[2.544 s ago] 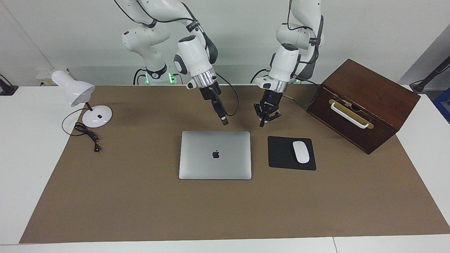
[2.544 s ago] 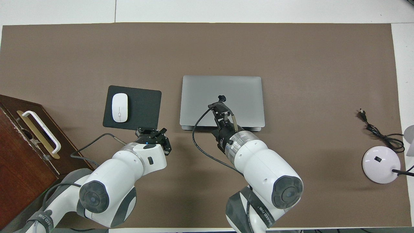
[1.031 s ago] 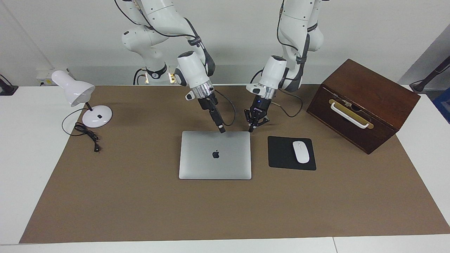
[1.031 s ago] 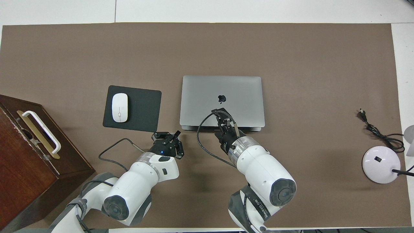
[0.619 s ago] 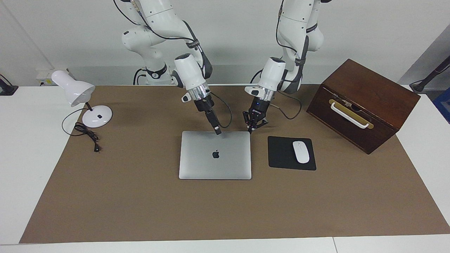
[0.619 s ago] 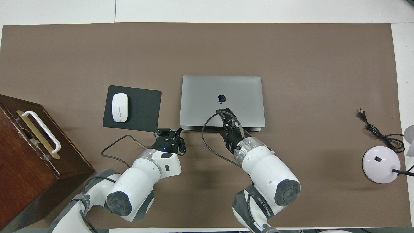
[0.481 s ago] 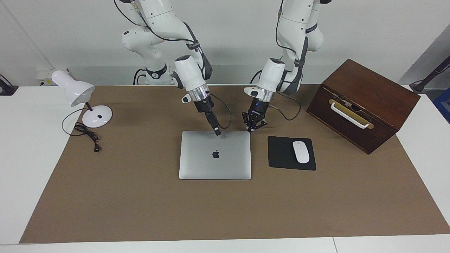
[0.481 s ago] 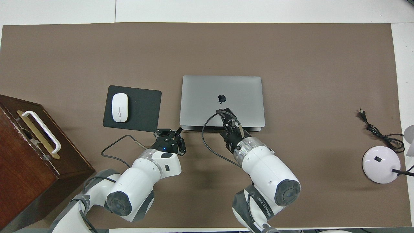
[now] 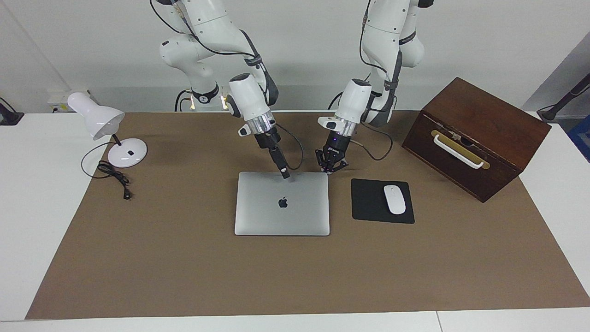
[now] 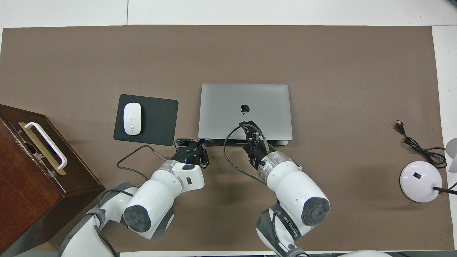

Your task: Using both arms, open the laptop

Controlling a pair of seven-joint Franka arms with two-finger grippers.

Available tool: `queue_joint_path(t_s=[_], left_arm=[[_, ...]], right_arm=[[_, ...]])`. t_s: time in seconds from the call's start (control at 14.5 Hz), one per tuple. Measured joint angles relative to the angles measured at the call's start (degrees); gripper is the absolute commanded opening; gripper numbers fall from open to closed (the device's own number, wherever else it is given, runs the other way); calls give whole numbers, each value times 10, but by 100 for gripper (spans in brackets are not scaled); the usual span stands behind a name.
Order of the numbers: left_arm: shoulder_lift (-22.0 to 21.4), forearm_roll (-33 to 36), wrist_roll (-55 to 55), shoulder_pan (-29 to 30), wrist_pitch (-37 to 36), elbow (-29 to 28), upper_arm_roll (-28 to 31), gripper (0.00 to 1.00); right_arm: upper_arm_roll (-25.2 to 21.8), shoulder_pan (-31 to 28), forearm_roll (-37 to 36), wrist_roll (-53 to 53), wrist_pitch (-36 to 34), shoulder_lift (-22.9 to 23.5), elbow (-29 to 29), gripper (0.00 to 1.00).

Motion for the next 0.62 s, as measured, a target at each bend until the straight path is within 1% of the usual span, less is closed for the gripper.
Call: queue_joint_path(t_s=[0.62], left_arm=[[20, 0, 0, 0, 0, 14, 0, 0]], right_arm=[[0, 0, 0, 0, 0, 0, 0, 100]])
